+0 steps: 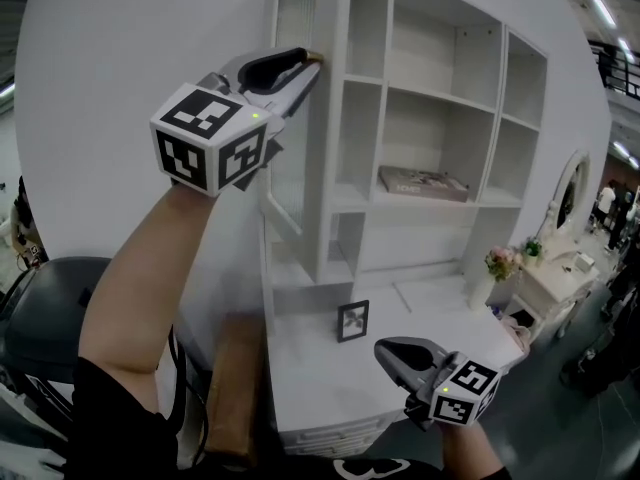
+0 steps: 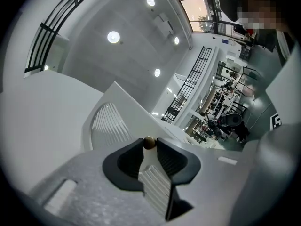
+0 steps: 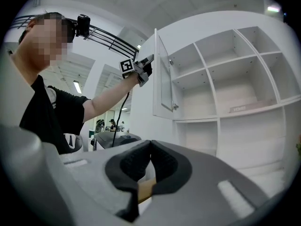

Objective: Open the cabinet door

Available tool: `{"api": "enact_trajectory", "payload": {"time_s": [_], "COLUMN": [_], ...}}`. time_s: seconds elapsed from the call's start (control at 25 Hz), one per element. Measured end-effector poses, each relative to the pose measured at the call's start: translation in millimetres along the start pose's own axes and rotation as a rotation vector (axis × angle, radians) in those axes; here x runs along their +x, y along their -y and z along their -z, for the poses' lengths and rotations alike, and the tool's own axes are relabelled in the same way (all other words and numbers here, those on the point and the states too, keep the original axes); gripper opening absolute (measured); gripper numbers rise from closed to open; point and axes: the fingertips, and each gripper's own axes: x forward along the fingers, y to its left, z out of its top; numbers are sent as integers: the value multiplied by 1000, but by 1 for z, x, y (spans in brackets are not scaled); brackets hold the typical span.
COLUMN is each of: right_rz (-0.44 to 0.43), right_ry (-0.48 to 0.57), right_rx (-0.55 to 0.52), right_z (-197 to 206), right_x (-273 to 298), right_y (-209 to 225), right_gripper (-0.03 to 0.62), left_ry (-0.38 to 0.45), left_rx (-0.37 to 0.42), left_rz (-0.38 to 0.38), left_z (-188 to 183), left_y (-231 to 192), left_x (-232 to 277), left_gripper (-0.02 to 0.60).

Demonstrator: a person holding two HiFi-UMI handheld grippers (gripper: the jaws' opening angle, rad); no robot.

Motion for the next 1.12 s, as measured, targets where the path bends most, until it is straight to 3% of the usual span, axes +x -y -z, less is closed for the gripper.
{"api": "enact_trajectory", "payload": {"time_s": [0.36,0.64,0.96,1.12], "right_rz": [-46,-90,-97,-91], "right_ry": [-11,-16,7,23], "right_rx": [6,-28,-33,-5], "right_z": [9,2,-6,-1], "right_x": [19,24,1,-23], "right_y": [-24,-44,-50,-53], "right_gripper": [0,0,1,1], "left_ry": [31,-5,-66,-79], "left_rx": [-83,-103,-117,-137], "left_rz": [-25,-53,-101,-109], "left_z": [-4,-3,-6,-11], "left_y": [-33,-51,-41,-25], "left_x": [-46,-65,-73,-100], "left_gripper": [98,101,102,148]}}
